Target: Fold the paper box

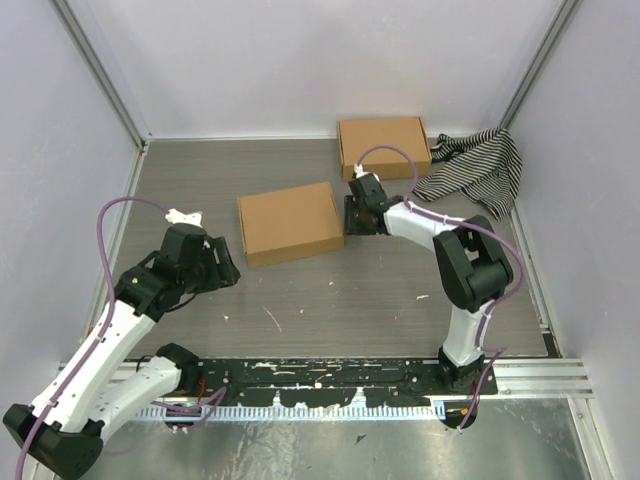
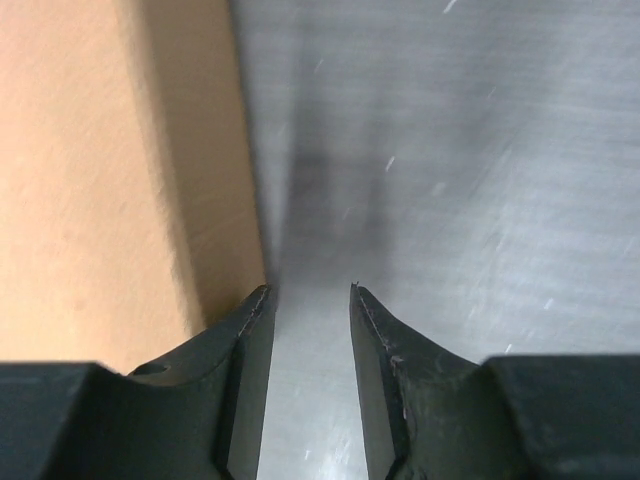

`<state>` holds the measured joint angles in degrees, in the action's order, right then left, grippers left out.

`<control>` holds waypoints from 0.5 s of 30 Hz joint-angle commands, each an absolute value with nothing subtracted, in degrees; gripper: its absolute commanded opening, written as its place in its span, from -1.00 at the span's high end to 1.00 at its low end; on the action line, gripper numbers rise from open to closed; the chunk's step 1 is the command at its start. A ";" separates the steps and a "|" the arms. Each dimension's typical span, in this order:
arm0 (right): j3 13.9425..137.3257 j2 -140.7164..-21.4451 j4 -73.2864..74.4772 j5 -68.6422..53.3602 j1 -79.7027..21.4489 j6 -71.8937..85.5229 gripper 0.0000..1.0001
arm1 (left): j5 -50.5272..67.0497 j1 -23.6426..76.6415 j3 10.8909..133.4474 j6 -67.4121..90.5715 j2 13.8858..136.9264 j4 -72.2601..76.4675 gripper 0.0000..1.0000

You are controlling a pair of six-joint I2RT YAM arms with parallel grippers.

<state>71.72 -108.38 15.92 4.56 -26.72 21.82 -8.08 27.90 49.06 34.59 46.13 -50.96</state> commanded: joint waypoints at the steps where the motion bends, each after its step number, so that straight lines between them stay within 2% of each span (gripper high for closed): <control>1: 65.95 -97.29 9.88 1.24 -29.74 22.27 0.17 | -8.55 27.91 48.65 34.45 45.88 -50.36 -0.43; 11: 64.78 -83.84 17.36 6.66 -31.72 20.35 0.15 | -9.44 27.95 47.34 34.37 47.39 -48.66 -0.43; 15: 59.95 -71.20 19.71 6.62 -31.73 19.95 -0.14 | -9.59 28.02 47.95 34.13 47.35 -47.88 -0.47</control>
<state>63.13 -83.22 17.63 5.17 -31.81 20.95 -8.71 27.90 47.99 34.57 47.53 -49.87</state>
